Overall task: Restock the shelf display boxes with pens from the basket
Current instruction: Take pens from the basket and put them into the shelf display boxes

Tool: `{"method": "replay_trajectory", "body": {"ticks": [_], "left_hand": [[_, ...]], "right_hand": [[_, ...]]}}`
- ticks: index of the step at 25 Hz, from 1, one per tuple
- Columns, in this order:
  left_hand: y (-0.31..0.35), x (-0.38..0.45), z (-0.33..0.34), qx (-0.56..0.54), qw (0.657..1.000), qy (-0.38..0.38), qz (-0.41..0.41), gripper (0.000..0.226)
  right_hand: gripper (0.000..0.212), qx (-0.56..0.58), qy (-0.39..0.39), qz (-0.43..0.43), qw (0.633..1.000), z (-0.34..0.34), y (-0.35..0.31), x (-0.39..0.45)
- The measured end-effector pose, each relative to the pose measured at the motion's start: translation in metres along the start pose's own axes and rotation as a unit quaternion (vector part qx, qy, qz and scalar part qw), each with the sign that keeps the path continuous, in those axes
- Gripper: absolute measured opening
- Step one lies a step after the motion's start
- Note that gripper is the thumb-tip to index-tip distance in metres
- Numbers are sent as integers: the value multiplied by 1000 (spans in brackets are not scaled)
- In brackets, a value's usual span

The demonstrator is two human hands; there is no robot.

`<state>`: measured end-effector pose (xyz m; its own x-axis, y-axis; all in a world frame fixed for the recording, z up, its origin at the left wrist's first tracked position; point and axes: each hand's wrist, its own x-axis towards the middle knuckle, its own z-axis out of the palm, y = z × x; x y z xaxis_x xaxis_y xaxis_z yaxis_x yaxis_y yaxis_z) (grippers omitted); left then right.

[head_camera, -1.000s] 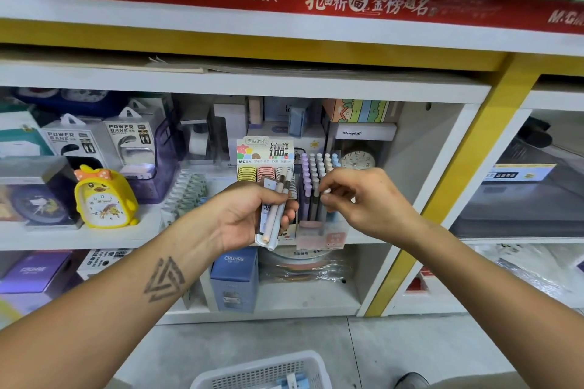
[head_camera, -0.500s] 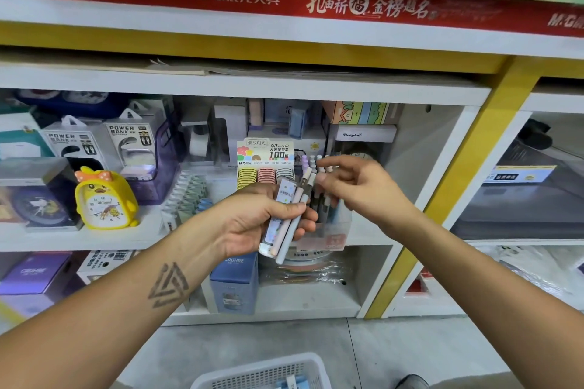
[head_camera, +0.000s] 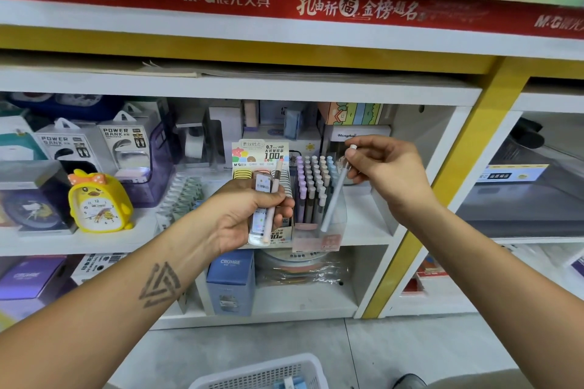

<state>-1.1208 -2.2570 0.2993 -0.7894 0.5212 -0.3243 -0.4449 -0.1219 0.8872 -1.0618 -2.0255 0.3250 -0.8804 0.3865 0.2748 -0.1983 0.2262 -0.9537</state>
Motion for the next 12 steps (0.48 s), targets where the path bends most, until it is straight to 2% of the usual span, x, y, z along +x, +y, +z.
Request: {"method": "replay_trajectory", "body": {"ticks": [12], "left_hand": [[-2,0,2,2,1000,-7,-19,16]], "right_hand": [[13,-58,-44,-45,996,4,-5,-6]]}}
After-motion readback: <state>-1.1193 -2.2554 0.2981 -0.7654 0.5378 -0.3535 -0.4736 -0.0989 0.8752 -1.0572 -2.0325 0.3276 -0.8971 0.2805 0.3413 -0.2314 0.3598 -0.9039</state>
